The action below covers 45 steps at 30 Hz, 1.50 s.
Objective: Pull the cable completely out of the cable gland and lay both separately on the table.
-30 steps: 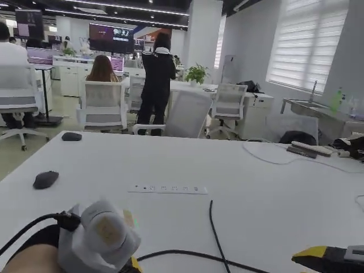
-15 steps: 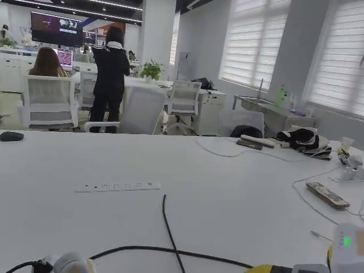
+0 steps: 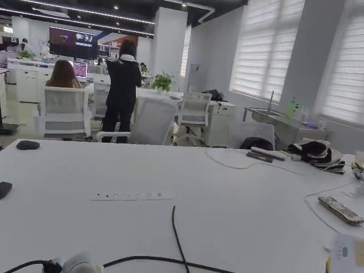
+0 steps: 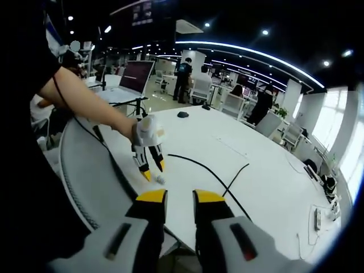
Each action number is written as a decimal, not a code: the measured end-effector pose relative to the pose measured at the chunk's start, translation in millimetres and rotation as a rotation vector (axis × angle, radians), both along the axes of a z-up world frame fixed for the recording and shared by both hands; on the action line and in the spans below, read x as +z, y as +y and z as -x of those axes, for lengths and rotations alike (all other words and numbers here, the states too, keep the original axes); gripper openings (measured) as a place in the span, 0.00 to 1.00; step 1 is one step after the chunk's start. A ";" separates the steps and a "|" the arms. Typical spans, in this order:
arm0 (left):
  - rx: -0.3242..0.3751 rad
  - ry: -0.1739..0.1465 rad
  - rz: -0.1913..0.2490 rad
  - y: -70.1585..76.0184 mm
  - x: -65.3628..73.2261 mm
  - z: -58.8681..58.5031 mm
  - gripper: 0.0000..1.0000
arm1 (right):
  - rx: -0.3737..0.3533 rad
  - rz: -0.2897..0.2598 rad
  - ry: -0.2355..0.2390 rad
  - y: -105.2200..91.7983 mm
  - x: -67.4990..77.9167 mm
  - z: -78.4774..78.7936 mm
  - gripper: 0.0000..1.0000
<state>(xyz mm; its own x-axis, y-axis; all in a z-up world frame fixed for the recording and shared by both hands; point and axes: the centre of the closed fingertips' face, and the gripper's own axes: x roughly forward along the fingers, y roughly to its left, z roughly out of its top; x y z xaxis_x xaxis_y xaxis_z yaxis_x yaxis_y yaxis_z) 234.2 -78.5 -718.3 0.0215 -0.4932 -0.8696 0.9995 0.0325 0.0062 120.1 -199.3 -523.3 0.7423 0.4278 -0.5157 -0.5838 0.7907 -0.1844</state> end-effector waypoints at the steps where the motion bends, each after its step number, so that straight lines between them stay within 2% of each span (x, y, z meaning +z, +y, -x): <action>1: -0.014 -0.004 0.009 0.6 12.5 5.0 0.36 | 0.005 0.000 0.004 1.6 -1.2 -1.8 0.18; 4: -0.044 -0.015 0.035 3.2 46.4 20.9 0.37 | 0.032 -0.013 0.034 9.8 -7.8 -6.8 0.18; 7: -0.065 -0.044 0.045 11.1 79.8 36.8 0.40 | 0.056 -0.033 0.063 18.2 -13.3 -11.2 0.17; 8: -0.075 -0.065 0.070 12.7 97.0 42.5 0.39 | 0.058 -0.042 0.081 20.1 -15.9 -12.1 0.17; 9: -0.075 -0.067 0.086 14.5 107.5 47.2 0.38 | 0.058 -0.052 0.102 21.9 -19.5 -14.2 0.17; 10: -0.059 -0.065 0.105 18.8 122.3 53.4 0.38 | 0.061 -0.055 0.112 23.1 -21.8 -15.6 0.17; 12: -0.026 -0.064 0.127 28.9 141.7 61.3 0.39 | 0.082 -0.069 0.152 29.0 -28.2 -14.9 0.18; 14: -0.013 -0.067 0.149 37.3 154.4 67.9 0.39 | 0.090 -0.075 0.179 32.2 -33.9 -15.6 0.20; 16: 0.040 -0.070 0.206 46.1 168.2 72.1 0.39 | 0.100 -0.081 0.193 35.6 -38.6 -14.9 0.23; 17: 0.085 -0.069 0.254 51.5 175.1 72.1 0.39 | 0.104 -0.084 0.201 36.6 -40.6 -14.2 0.24; 19: 0.158 -0.048 0.292 62.0 177.4 71.7 0.40 | 0.109 -0.093 0.226 38.5 -45.5 -11.7 0.23; 21: 0.222 -0.074 0.333 76.5 179.0 64.5 0.40 | 0.115 -0.096 0.241 39.3 -49.5 -9.1 0.23; 22: 0.276 -0.084 0.366 84.0 180.6 59.9 0.42 | 0.115 -0.096 0.252 38.8 -52.2 -7.5 0.23; 26: 0.420 -0.067 0.478 100.2 188.1 55.3 0.44 | 0.098 -0.111 0.277 37.0 -59.9 -6.3 0.23; 27: 0.466 -0.065 0.511 106.2 189.6 53.5 0.45 | 0.090 -0.125 0.295 38.0 -63.9 -5.2 0.24; 28: 0.522 -0.074 0.521 114.3 187.4 50.3 0.45 | 0.079 -0.141 0.308 39.0 -66.6 -4.6 0.24; 30: 0.587 -0.103 0.507 127.0 179.9 47.1 0.45 | 0.068 -0.172 0.334 42.4 -71.8 -2.5 0.25; 32: 0.642 -0.105 0.535 132.8 176.8 43.8 0.48 | 0.061 -0.182 0.344 43.0 -75.1 -2.1 0.27; 34: 0.741 -0.091 0.651 136.8 179.7 35.4 0.54 | 0.050 -0.184 0.352 42.0 -78.3 -1.8 0.28; 35: 0.772 -0.081 0.661 141.7 174.9 34.8 0.55 | 0.043 -0.189 0.361 41.3 -79.5 -1.4 0.29; 39: 0.785 -0.057 0.610 153.1 152.8 40.7 0.55 | 0.026 -0.201 0.374 39.8 -81.3 -0.9 0.32; 41: 0.794 -0.064 0.601 156.5 147.9 41.5 0.58 | 0.014 -0.189 0.382 37.2 -84.0 -0.5 0.33; 43: 0.812 -0.067 0.581 159.4 140.6 42.8 0.61 | -0.011 -0.208 0.386 35.5 -84.8 -1.9 0.34; 44: 0.818 -0.075 0.566 160.3 135.4 43.7 0.61 | -0.023 -0.224 0.392 35.1 -85.6 -2.3 0.34; 45: 0.815 -0.088 0.531 162.3 128.8 44.9 0.61 | -0.034 -0.234 0.399 35.0 -86.8 -2.6 0.35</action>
